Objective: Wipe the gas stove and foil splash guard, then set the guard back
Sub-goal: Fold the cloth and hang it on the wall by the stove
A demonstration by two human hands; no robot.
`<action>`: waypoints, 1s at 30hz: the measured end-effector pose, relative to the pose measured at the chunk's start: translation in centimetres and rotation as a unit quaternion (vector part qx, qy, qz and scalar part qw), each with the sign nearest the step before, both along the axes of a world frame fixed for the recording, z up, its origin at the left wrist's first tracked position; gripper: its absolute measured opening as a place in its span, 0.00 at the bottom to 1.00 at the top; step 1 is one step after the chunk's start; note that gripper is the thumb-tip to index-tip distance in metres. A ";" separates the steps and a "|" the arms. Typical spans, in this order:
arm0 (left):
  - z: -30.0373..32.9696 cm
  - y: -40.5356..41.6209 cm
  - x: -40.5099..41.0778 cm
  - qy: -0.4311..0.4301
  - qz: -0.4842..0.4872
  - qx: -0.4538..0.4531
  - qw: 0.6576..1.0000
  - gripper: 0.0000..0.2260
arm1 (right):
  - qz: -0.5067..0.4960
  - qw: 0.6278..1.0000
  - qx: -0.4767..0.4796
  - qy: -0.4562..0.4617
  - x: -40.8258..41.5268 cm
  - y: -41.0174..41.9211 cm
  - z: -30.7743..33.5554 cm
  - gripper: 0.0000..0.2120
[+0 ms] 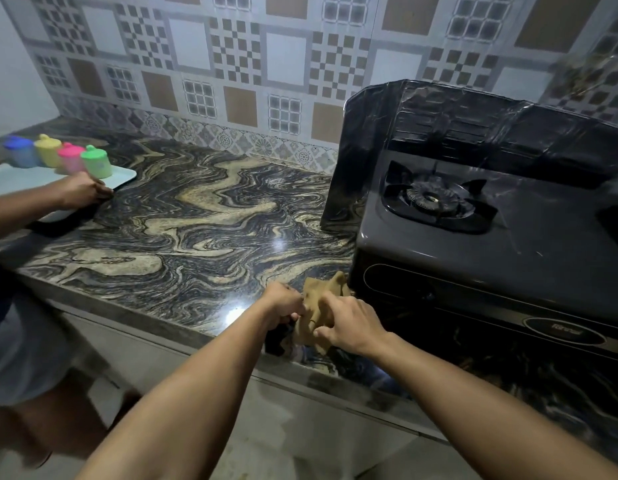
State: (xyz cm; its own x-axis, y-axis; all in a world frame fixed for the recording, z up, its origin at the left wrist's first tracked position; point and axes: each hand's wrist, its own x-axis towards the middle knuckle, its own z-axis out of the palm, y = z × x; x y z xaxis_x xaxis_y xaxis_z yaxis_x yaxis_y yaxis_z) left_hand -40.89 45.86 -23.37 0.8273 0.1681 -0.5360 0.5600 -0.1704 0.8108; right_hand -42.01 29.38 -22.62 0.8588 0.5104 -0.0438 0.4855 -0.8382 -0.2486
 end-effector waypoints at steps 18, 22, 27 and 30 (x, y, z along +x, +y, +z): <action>3.0 2.2 0.5 -0.066 0.074 -0.063 0.993 0.15 | -0.159 0.937 0.290 0.112 1.9 -2.1 2.1 0.11; 4.9 4.8 1.4 -0.087 0.112 -0.089 0.986 0.16 | -0.164 0.902 0.376 0.135 2.9 -3.4 3.6 0.08; 7.0 5.7 2.8 -0.129 0.102 -0.001 0.986 0.16 | -0.100 0.889 0.410 0.179 3.6 -2.9 6.9 0.06; 9.0 5.7 3.5 -0.168 0.082 0.094 0.978 0.16 | -0.064 0.891 0.390 0.225 4.0 -2.9 9.3 0.07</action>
State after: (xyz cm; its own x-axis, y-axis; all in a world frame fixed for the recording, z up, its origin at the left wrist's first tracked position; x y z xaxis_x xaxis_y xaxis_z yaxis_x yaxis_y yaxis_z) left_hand -37.39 51.58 -14.37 0.9050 0.3824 -0.1862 0.3004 -0.2650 0.9162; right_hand -37.97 26.46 -13.37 0.8974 0.4352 -0.0726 0.1028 -0.3661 -0.9249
